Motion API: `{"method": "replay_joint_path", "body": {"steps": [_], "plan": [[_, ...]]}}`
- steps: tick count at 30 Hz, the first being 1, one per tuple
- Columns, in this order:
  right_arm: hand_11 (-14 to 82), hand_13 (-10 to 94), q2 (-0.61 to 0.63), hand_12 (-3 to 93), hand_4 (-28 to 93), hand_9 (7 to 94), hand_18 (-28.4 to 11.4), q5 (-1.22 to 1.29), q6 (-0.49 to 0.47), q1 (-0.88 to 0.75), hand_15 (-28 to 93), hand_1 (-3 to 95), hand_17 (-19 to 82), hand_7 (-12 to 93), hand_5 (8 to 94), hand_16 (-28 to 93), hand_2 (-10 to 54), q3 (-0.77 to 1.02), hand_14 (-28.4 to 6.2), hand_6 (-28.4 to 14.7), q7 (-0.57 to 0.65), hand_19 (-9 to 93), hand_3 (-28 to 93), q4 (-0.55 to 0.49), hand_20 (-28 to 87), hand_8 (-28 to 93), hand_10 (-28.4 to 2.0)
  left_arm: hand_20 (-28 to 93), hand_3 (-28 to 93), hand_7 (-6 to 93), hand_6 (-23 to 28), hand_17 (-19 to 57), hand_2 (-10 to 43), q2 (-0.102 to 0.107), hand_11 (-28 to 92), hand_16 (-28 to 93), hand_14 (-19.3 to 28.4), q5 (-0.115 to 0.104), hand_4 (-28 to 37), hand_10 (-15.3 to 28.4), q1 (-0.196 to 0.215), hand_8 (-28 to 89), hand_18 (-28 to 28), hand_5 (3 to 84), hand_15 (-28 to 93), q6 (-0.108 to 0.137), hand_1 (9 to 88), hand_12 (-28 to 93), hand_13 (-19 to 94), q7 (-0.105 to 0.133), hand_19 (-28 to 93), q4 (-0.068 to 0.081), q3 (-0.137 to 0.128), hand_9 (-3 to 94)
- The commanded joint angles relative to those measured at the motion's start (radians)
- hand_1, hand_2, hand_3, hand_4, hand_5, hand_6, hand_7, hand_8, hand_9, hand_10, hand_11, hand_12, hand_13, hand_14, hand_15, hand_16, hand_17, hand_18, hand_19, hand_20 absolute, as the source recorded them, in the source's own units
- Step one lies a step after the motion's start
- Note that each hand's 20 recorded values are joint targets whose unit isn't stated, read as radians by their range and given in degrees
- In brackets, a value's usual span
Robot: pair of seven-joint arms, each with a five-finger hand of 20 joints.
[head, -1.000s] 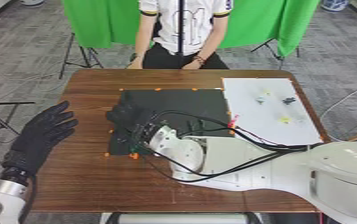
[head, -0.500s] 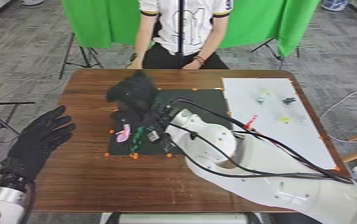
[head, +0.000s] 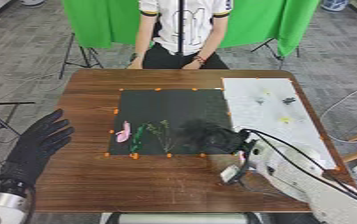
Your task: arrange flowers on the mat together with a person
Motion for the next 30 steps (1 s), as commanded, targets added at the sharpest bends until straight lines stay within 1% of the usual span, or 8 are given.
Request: {"method": "replay_joint_path", "body": {"steps": [1, 7, 11, 17, 21, 24, 27, 30], "plan": [[7.5, 29, -0.1, 20.7, -22, 37.7, -20.4, 0.622, 0.151, -0.542, 12, 19.6, 11, 14, 37.1, 26, 1.3, 0.836, -12.8, -2.6, -0.098, 38, 86, -0.075, 18, -10, -12.7, 8, 70, 20.5, 2.1, -8.5, -0.5, -0.033, 21, 2, 14.1, 0.003, -17.4, 11.3, 0.001, -10, 21.2, 27.9, 31, -0.004, 26.2, 19, 21, 0.002, 46, 0.005, 0.02, 24.6], [8.6, 30, -0.178, 22.0, -23, 39.1, -20.4, 0.625, 0.243, -0.659, 15, 18.3, 10, 15, 38.9, 30, 0.6, 0.856, -12.3, -2.6, -0.153, 42, 87, -0.125, 21, -9, -13.5, 8, 70, 20.5, 2.1, -8.5, -0.5, -0.032, 21, 2, 14.1, 0.003, -17.5, 11.3, -0.005, -10, 21.2, 27.9, 31, -0.008, 26.2, 19, 21, 0.005, 46, 0.005, 0.02, 24.6], [9.4, 31, -0.205, 22.4, -23, 39.2, -20.7, 0.616, 0.239, -0.686, 16, 18.0, 10, 16, 39.1, 30, 0.4, 0.878, -12.3, -2.8, -0.139, 43, 87, -0.136, 22, -9, -13.8, 9, 70, 20.5, 2.0, -8.5, -0.5, -0.034, 21, 2, 14.1, 0.008, -17.5, 11.3, -0.03, -10, 21.2, 27.8, 31, -0.024, 26.2, 19, 21, -0.009, 46, 0.013, 0.038, 24.6], [9.8, 31, -0.253, 22.4, -23, 39.0, -20.7, 0.613, 0.21, -0.703, 18, 17.9, 10, 16, 39.1, 30, 0.4, 0.878, -12.4, -3.1, -0.119, 44, 86, -0.131, 22, -10, -14.1, 8, 70, 20.6, 2.0, -8.4, -0.6, -0.043, 21, 2, 14.1, 0.007, -17.5, 11.2, -0.018, -10, 21.1, 27.8, 31, -0.026, 26.1, 19, 21, -0.015, 46, 0.012, 0.041, 24.6], [10.1, 31, -0.26, 22.3, -23, 39.0, -20.7, 0.629, 0.203, -0.699, 18, 17.8, 10, 16, 39.3, 29, 0.4, 0.872, -12.4, -3.3, -0.127, 44, 87, -0.127, 22, -10, -14.1, 9, 70, 20.6, 2.1, -8.5, -0.6, -0.026, 22, 2, 14.1, 0.009, -17.5, 11.3, -0.03, -10, 21.2, 27.8, 31, -0.032, 26.1, 19, 21, -0.012, 46, 0.014, 0.039, 24.6], [10.4, 30, -0.265, 22.3, -23, 39.2, -20.6, 0.622, 0.177, -0.689, 18, 17.8, 10, 16, 39.4, 29, 0.4, 0.853, -12.5, -3.4, -0.113, 44, 87, -0.12, 22, -10, -14.1, 8, 70, 20.6, 2.0, -8.4, -0.7, -0.029, 22, 2, 14.1, 0.001, -17.6, 11.3, -0.003, -10, 21.2, 27.8, 31, -0.02, 26.1, 19, 21, -0.01, 46, 0.009, 0.025, 24.6], [9.6, 31, -0.272, 21.6, -23, 38.6, -20.4, 0.626, 0.142, -0.683, 17, 17.8, 11, 15, 38.1, 27, 0.6, 0.854, -12.3, -3.5, -0.117, 42, 86, -0.114, 21, -10, -14.0, 9, 70, 20.8, 2.1, -8.3, -0.9, -0.011, 22, 2, 14.1, -0.017, -17.5, 11.3, -0.005, -10, 21.3, 28.2, 31, 0.045, 26.2, 19, 21, 0.039, 46, 0.014, 0.053, 24.8], [7.2, 32, -0.264, 20.1, -23, 38.6, -20.2, 0.628, 0.171, -0.673, 12, 17.7, 11, 13, 36.6, 26, 0.8, 0.838, -11.8, -3.4, -0.137, 41, 86, -0.113, 20, -9, -13.6, 9, 70, 20.8, 2.4, -7.9, -1.0, -0.005, 22, 2, 14.2, -0.004, -17.6, 11.5, -0.034, -10, 21.4, 28.8, 32, 0.014, 26.2, 19, 22, 0.027, 46, 0.023, 0.054, 25.7]]}}
